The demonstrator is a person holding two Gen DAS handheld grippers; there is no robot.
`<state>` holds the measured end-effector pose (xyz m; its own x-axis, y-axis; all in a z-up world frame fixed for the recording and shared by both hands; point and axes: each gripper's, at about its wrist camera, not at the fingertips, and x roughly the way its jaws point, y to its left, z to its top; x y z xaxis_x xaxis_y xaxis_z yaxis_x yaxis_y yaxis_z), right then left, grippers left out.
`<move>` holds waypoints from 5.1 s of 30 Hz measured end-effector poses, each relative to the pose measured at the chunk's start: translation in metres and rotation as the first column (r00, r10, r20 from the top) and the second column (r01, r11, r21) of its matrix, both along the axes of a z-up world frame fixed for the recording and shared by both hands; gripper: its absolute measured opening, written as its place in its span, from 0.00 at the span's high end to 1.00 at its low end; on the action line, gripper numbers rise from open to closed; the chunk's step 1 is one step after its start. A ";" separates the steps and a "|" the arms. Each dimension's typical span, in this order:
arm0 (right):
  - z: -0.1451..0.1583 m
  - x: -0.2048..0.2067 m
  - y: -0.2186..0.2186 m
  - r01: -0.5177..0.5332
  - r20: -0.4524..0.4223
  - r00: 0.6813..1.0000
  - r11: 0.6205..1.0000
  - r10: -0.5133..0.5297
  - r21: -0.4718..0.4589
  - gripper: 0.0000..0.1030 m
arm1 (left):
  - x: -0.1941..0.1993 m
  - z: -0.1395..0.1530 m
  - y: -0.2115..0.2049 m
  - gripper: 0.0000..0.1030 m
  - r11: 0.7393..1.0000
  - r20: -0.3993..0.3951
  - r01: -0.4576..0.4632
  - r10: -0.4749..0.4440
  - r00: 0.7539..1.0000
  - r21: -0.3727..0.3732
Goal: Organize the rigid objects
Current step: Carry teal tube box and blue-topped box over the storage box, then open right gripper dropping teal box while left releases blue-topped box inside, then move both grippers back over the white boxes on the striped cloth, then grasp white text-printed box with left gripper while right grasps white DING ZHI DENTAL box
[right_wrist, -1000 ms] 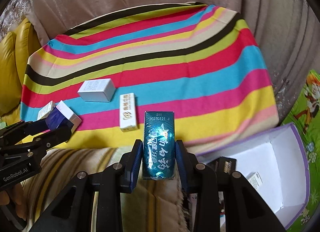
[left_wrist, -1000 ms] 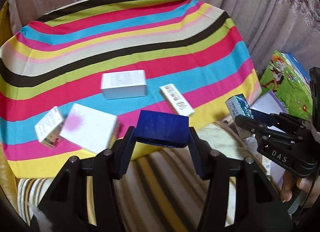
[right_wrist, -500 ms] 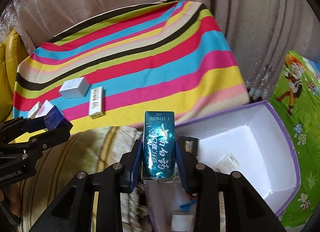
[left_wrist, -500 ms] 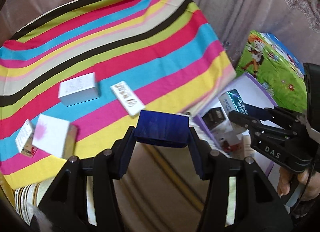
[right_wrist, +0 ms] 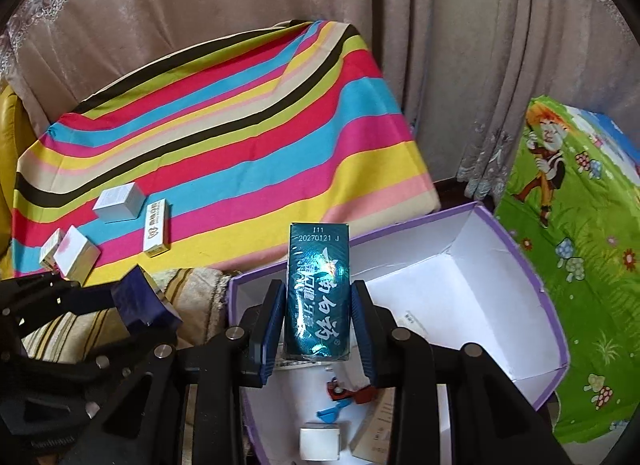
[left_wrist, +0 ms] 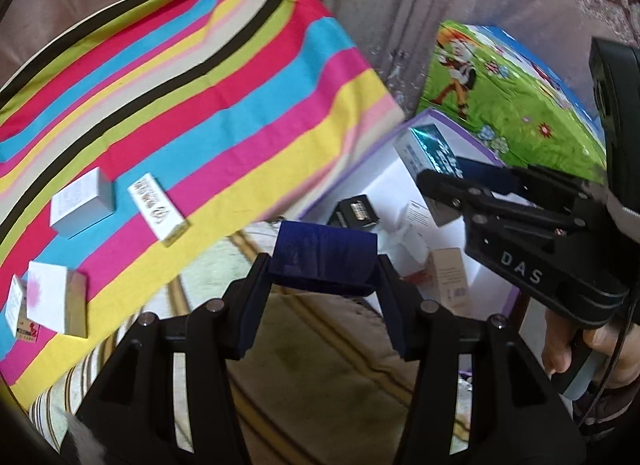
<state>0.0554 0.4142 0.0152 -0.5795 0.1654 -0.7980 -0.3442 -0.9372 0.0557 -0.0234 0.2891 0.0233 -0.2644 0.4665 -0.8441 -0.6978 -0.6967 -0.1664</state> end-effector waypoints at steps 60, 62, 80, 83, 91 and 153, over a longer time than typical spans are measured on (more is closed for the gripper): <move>-0.008 -0.039 -0.070 -0.132 0.035 0.990 0.989 0.134 -0.067 0.39 | -0.064 -0.015 -0.129 0.37 0.913 0.213 -0.394 0.367 0.906 0.103; -0.008 -0.043 -0.075 -0.145 0.035 0.988 0.987 0.148 -0.071 0.39 | -0.066 -0.016 -0.138 0.37 0.905 0.216 -0.412 0.384 0.898 0.104; -0.015 -0.091 -0.121 -0.267 0.064 0.960 0.962 0.271 -0.062 0.39 | -0.088 -0.030 -0.228 0.28 0.740 0.233 -0.670 0.641 0.731 0.067; -0.019 -0.099 -0.128 -0.286 0.073 0.954 0.956 0.290 -0.060 0.39 | -0.093 -0.033 -0.242 0.26 0.706 0.233 -0.706 0.679 0.696 0.051; -0.028 -0.116 -0.139 -0.312 0.098 0.943 0.947 0.318 -0.074 0.39 | -0.104 -0.034 -0.280 0.23 0.589 0.232 -0.808 0.782 0.579 0.032; -0.082 -0.196 -0.159 -0.321 0.216 0.922 0.946 0.320 -0.030 0.60 | -0.123 -0.026 -0.258 0.25 0.531 0.068 -0.839 0.839 0.540 0.117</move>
